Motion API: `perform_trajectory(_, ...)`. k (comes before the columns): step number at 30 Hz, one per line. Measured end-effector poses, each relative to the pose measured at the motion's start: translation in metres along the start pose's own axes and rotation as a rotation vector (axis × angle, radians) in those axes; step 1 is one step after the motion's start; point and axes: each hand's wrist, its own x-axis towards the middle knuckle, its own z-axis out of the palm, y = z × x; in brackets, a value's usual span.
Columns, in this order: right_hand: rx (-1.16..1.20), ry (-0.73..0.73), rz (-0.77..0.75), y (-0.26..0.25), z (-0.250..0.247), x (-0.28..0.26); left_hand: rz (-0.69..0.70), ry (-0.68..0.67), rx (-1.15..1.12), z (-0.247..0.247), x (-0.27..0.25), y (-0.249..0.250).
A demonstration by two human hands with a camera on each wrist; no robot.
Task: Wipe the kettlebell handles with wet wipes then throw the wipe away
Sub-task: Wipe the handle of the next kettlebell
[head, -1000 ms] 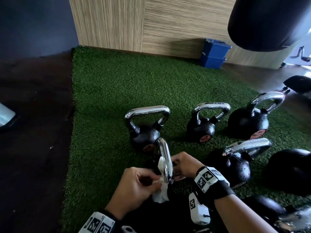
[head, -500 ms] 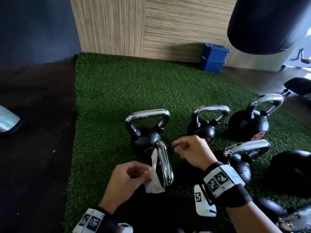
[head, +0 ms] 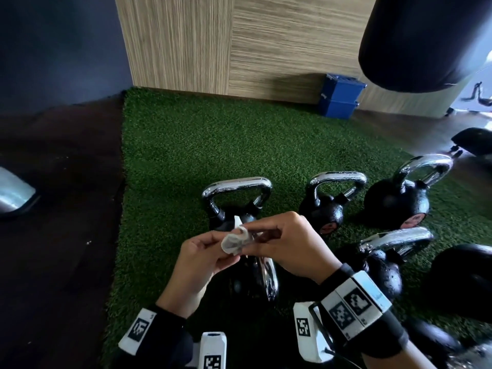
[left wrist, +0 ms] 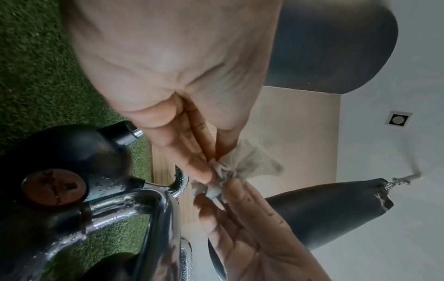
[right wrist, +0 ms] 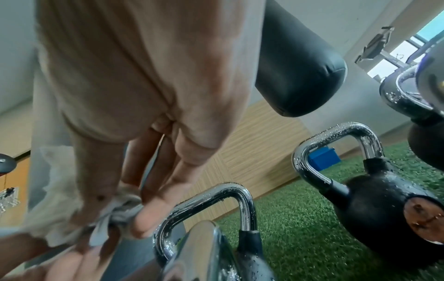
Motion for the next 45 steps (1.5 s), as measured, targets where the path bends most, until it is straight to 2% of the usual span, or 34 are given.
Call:
perform_trajectory(2, 0.0, 0.06, 0.029, 0.003, -0.002, -0.002, 0.0, -0.006, 0.048, -0.004, 0.001, -0.008)
perform_trajectory(5, 0.026, 0.137, 0.084, 0.016, -0.016, -0.005, -0.005, 0.015, 0.388, -0.017, 0.003, -0.028)
perform_trajectory(7, 0.057, 0.182, 0.148, 0.03, -0.024, -0.007, -0.011, -0.123, 0.788, -0.028, 0.002, -0.045)
perform_trajectory(9, 0.093, 0.247, 0.274, 0.047, -0.024, -0.006, -0.024, -0.296, 1.049, -0.028, 0.0, -0.064)
perform_trajectory(11, 0.126, 0.294, 0.396, 0.065, -0.018, -0.002, 0.043, -0.348, 1.165, -0.018, -0.001, -0.086)
perform_trajectory(13, 0.095, 0.275, 0.456, 0.08, -0.008, 0.004, 0.198, -0.272, 1.267, -0.002, 0.002, -0.105)
perform_trajectory(16, 0.021, 0.205, 0.513, 0.098, 0.006, 0.011, 0.382, -0.169, 1.14, 0.008, 0.009, -0.115)
perform_trajectory(19, 0.044, 0.12, 0.546, 0.103, 0.018, 0.013, 0.482, -0.203, 1.102, -0.003, 0.018, -0.114)
perform_trajectory(22, 0.331, 0.096, 0.549, 0.102, 0.028, 0.008, 0.469, -0.336, 0.829, -0.013, 0.024, -0.108)
perform_trajectory(24, 0.428, 0.116, 0.529, 0.102, 0.031, 0.005, 0.477, -0.393, 0.749, -0.019, 0.028, -0.108)
perform_trajectory(28, 0.331, 0.174, 0.492, 0.103, 0.038, 0.008, 0.42, -0.418, 0.69, -0.032, 0.035, -0.113)
perform_trajectory(31, 0.369, 0.231, 0.566, 0.102, 0.044, 0.012, 0.406, -0.419, 0.673, -0.038, 0.039, -0.115)
perform_trajectory(36, 0.349, 0.167, 0.684, 0.094, 0.05, 0.015, 0.329, -0.381, 0.624, -0.043, 0.037, -0.113)
perform_trajectory(40, 0.151, 0.288, 0.568, 0.089, 0.052, 0.028, 0.274, -0.349, 0.607, -0.045, 0.034, -0.112)
perform_trajectory(43, 0.255, 0.382, 0.472, 0.083, 0.056, 0.037, 0.247, -0.351, 0.573, -0.046, 0.032, -0.113)
perform_trajectory(45, 0.301, 0.372, 0.458, 0.082, 0.059, 0.038, 0.206, -0.34, 0.549, -0.045, 0.03, -0.111)
